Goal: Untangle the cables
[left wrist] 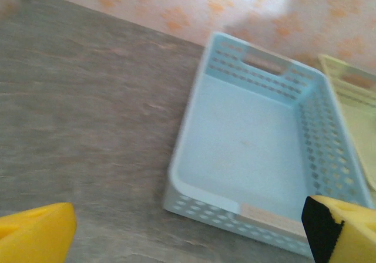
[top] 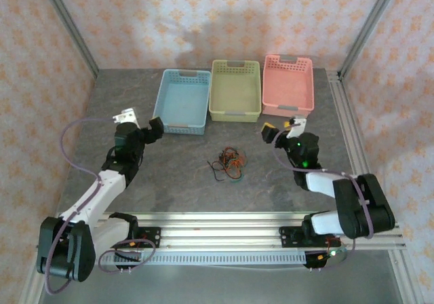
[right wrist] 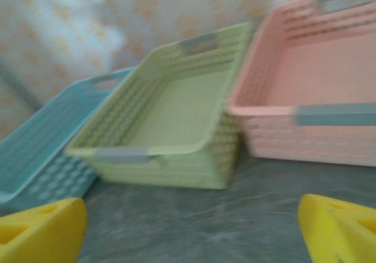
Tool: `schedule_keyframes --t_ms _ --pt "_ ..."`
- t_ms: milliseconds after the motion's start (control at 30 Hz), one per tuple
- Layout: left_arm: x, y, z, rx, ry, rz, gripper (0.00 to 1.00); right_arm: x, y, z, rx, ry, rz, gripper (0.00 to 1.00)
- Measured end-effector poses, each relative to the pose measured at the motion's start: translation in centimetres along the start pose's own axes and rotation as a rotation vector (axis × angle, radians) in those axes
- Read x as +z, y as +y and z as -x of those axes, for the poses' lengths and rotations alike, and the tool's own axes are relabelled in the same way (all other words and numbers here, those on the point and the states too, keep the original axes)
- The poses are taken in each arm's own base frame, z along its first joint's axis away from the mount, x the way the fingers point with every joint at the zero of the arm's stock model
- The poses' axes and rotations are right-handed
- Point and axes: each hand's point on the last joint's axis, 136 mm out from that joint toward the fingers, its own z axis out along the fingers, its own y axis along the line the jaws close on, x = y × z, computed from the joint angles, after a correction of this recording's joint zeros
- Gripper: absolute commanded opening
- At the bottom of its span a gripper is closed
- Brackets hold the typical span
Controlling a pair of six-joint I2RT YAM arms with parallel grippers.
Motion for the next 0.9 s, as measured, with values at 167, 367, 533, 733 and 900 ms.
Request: schedule_keyframes --t_ms 167,367,533,733,900 --pt "0.9 -5.5 -2.8 0.026 0.144 -0.255 0.93 2.1 5.0 -1.0 0.027 0.107 0.230 0.82" --pt "-0.1 -13.3 -5.3 0.133 0.273 -0.545 0.92 3.2 8.3 -3.1 0.049 0.249 0.394 0.78" --pt "-1.4 -17.3 -6.6 0.234 0.325 -0.671 0.91 2.8 10.6 -5.9 0.030 0.378 0.481 0.77" --pt "-1.4 -16.9 -7.2 0.261 0.343 -0.662 0.92 2.5 13.4 -9.2 -0.040 0.501 0.591 0.77" --pt "-1.2 -16.7 -7.1 0.266 0.337 -0.641 0.92 1.7 13.9 -11.6 -0.065 0.590 0.624 0.70"
